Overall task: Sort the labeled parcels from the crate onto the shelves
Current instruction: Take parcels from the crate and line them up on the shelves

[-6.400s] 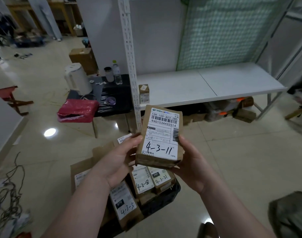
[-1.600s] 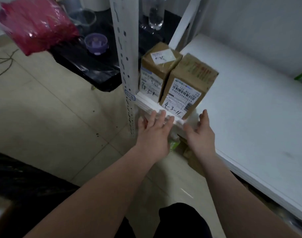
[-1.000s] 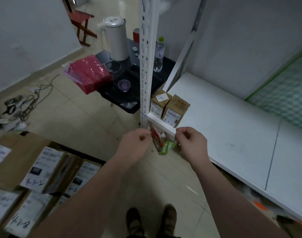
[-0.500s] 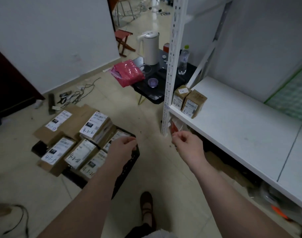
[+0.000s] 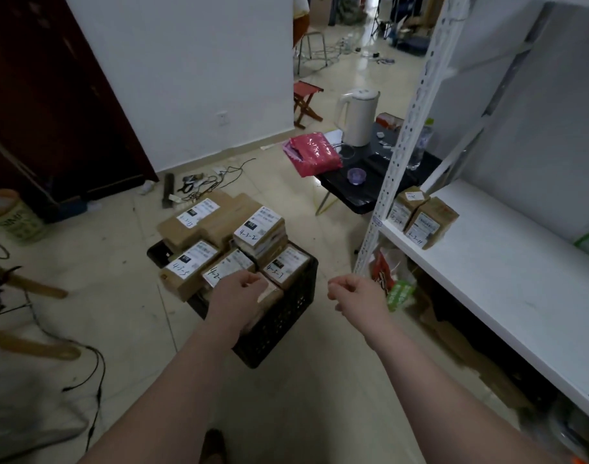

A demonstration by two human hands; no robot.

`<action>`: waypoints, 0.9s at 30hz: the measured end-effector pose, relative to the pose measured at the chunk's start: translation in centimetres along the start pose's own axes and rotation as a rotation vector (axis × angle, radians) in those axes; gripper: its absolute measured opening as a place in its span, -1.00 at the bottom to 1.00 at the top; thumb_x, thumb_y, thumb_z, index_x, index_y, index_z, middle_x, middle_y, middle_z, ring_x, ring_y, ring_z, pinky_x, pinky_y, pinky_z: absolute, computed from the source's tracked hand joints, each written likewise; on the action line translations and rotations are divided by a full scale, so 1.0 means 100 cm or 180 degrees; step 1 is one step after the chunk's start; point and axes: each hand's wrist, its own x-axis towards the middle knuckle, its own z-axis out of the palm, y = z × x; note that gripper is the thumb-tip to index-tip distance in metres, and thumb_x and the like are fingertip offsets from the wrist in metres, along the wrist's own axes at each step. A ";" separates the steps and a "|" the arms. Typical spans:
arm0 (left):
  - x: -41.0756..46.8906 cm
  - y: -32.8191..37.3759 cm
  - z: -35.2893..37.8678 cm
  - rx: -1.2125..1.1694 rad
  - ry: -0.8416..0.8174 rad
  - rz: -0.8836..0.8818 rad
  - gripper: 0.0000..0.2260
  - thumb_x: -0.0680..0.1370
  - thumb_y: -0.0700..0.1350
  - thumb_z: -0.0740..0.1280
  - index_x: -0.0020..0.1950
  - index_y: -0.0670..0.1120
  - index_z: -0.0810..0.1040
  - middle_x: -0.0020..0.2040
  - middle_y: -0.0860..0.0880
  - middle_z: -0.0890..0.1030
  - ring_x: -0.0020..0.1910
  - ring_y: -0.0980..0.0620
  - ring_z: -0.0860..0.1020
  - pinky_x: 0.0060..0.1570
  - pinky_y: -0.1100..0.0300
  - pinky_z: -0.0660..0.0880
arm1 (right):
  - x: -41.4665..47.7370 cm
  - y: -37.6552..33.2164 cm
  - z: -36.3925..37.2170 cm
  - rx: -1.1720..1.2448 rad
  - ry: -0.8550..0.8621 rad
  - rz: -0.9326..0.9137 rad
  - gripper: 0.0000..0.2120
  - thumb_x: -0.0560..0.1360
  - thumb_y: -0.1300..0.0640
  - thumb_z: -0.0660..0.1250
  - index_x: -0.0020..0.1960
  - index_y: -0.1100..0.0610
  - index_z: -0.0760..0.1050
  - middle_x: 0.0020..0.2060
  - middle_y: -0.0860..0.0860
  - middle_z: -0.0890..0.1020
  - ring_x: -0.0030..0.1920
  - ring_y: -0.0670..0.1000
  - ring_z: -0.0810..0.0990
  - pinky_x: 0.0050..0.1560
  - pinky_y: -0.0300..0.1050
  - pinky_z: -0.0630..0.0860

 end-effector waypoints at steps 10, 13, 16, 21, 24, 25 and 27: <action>0.057 -0.082 -0.174 0.0110 0.0345 -0.0186 -0.85 0.53 -0.09 0.34 -0.24 0.03 0.57 -0.32 0.04 0.51 -0.36 0.09 0.44 -0.40 0.20 0.35 | 0.008 -0.034 0.169 0.0493 -0.0227 0.1017 -0.85 0.54 0.21 0.32 -0.20 0.14 0.57 -0.30 0.09 0.60 -0.38 0.01 0.50 -0.34 -0.15 0.45; 0.083 -0.104 -0.228 0.0085 0.0495 -0.0326 -0.88 0.53 -0.06 0.34 -0.20 -0.01 0.58 -0.31 0.01 0.50 -0.33 0.03 0.45 -0.26 0.12 0.46 | 0.010 -0.050 0.234 0.0720 -0.0479 0.1404 -0.90 0.53 0.27 0.30 -0.15 0.20 0.56 -0.29 0.14 0.56 -0.41 0.01 0.43 -0.41 -0.19 0.38; 0.107 -0.120 -0.262 0.0113 0.0504 -0.0444 -0.90 0.55 -0.03 0.33 -0.14 0.00 0.58 -0.27 0.01 0.51 -0.27 0.03 0.48 -0.15 0.05 0.52 | 0.013 -0.062 0.274 0.0851 -0.0496 0.1540 -0.93 0.55 0.25 0.30 -0.04 0.18 0.56 -0.27 0.10 0.58 -0.40 -0.01 0.45 -0.43 -0.24 0.44; 0.137 -0.130 -0.260 -0.0130 -0.0063 -0.0691 -0.88 0.57 -0.14 0.30 -0.17 -0.02 0.52 -0.29 -0.06 0.45 -0.38 0.05 0.37 -0.38 0.22 0.36 | 0.017 -0.060 0.281 0.0761 -0.0228 0.1686 -0.90 0.49 0.27 0.33 -0.02 0.20 0.58 -0.29 0.09 0.56 -0.36 0.02 0.47 -0.40 -0.19 0.44; 0.156 -0.129 -0.246 -0.0112 -0.0337 -0.0627 -0.91 0.56 -0.15 0.30 -0.12 0.00 0.55 -0.30 -0.03 0.47 -0.38 0.05 0.40 -0.38 0.21 0.35 | 0.030 -0.058 0.271 0.0838 0.0087 0.1825 -0.92 0.48 0.30 0.31 -0.11 0.19 0.57 -0.29 0.13 0.52 -0.36 0.05 0.42 -0.33 -0.13 0.41; 0.163 -0.128 -0.242 -0.0075 -0.0410 -0.0606 -0.93 0.56 -0.13 0.30 -0.09 0.01 0.56 -0.28 -0.01 0.49 -0.35 0.05 0.43 -0.36 0.20 0.37 | 0.036 -0.058 0.267 0.0835 0.0186 0.1839 -0.92 0.49 0.29 0.30 -0.12 0.18 0.56 -0.27 0.14 0.52 -0.35 0.07 0.42 -0.29 -0.10 0.42; 0.177 -0.122 -0.236 -0.0008 -0.0566 -0.0563 -0.94 0.56 -0.10 0.31 -0.02 0.01 0.57 -0.21 0.00 0.52 -0.28 0.05 0.47 -0.33 0.19 0.40 | 0.053 -0.059 0.262 0.0816 0.0341 0.1833 -0.94 0.51 0.27 0.31 -0.08 0.17 0.56 -0.24 0.14 0.54 -0.32 0.07 0.45 -0.30 -0.10 0.43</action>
